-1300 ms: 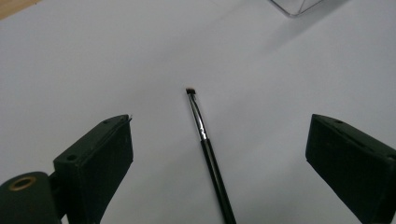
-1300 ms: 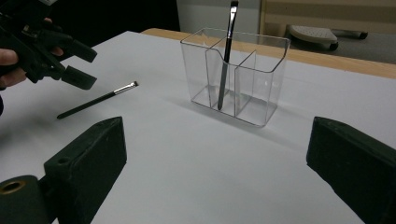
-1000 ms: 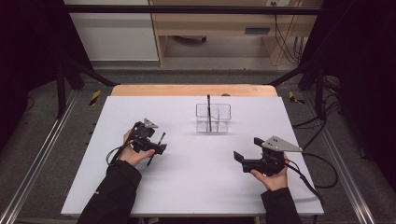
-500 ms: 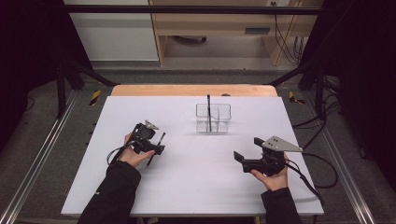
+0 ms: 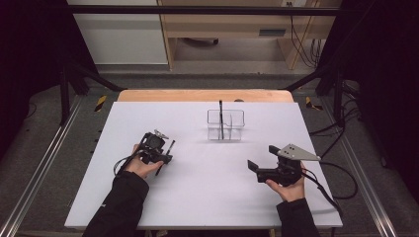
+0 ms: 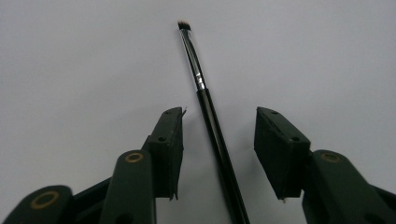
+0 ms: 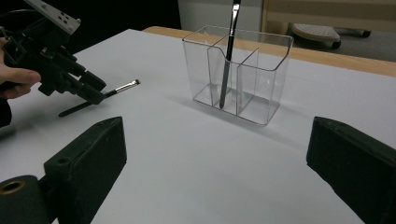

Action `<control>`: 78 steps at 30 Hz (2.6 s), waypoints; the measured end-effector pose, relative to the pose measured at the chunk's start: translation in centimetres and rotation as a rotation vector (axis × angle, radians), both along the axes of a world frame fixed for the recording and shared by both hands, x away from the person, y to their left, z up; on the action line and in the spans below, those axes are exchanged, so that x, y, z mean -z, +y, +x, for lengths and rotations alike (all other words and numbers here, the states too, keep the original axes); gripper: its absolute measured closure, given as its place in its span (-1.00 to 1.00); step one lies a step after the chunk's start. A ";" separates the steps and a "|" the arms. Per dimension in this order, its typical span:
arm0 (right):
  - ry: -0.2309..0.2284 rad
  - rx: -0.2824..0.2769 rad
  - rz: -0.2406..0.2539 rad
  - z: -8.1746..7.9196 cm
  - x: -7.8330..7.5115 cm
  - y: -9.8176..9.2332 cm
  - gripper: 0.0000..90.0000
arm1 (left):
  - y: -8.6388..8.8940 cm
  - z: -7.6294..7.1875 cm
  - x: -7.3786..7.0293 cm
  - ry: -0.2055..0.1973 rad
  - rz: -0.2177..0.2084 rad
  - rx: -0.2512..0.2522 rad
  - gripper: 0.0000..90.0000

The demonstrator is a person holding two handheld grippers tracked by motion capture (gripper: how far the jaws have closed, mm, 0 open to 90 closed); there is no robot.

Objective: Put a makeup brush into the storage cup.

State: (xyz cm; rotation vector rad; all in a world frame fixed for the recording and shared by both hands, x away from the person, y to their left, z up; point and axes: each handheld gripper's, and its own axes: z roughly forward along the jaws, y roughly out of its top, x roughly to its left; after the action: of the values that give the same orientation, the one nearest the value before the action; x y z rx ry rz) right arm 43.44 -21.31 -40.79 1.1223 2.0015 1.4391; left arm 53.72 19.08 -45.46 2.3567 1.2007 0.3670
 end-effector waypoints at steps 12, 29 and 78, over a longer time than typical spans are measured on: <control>0.002 0.000 0.000 0.0 0.0 0.1 -0.88 | 0.0 -0.1 0.2 0.019 -0.009 -0.001 0.51; 0.007 -0.003 0.003 0.0 0.1 0.1 -0.88 | 0.0 -0.2 0.0 0.036 0.004 0.034 0.77; 0.007 -0.009 0.003 0.0 0.0 -0.1 -0.87 | -1.3 1.5 -2.6 0.003 0.069 0.112 -0.33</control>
State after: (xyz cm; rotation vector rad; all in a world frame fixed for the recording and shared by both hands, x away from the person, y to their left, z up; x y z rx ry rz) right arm 43.48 -21.38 -40.76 1.1226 2.0121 1.4445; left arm 55.20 17.80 -42.84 2.4715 1.0672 0.3729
